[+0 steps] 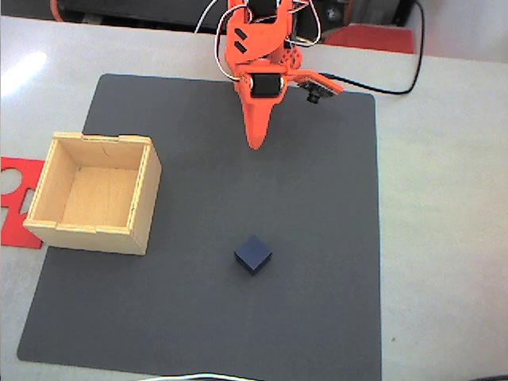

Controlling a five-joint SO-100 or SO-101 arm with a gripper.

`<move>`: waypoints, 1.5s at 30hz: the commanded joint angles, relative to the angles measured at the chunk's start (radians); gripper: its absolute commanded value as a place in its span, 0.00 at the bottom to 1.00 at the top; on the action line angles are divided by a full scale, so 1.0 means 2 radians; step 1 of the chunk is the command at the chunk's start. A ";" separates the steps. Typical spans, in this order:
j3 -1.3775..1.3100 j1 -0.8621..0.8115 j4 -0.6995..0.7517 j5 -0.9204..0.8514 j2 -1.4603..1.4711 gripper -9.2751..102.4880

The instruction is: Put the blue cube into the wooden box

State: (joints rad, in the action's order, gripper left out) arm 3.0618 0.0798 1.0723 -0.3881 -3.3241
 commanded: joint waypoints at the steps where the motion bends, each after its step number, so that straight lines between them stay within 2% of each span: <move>1: -0.002 -0.029 -0.015 0.021 -0.008 0.19; 5: 0.005 -0.076 -0.050 0.006 -0.005 0.25; 9: -0.003 -0.088 -0.107 -0.010 0.039 0.28; 11: -0.039 -0.101 -0.179 -0.008 0.150 0.28; 13: -0.138 -0.120 -0.229 0.006 0.347 0.28; 15: -0.263 -0.142 -0.220 0.013 0.501 0.28; 18: -0.319 -0.149 -0.243 0.002 0.551 0.29; 23: -0.388 -0.119 -0.225 -0.028 0.630 0.31; 30: -0.707 -0.123 -0.071 -0.086 0.887 0.33; 33: -0.792 -0.125 -0.041 -0.100 0.939 0.33; 40: -0.831 -0.091 -0.018 -0.168 0.975 0.37; 45: -0.831 -0.061 0.041 -0.261 0.998 0.38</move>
State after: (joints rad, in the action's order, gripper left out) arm 1.4465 -0.0675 1.1091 -0.8345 -1.3284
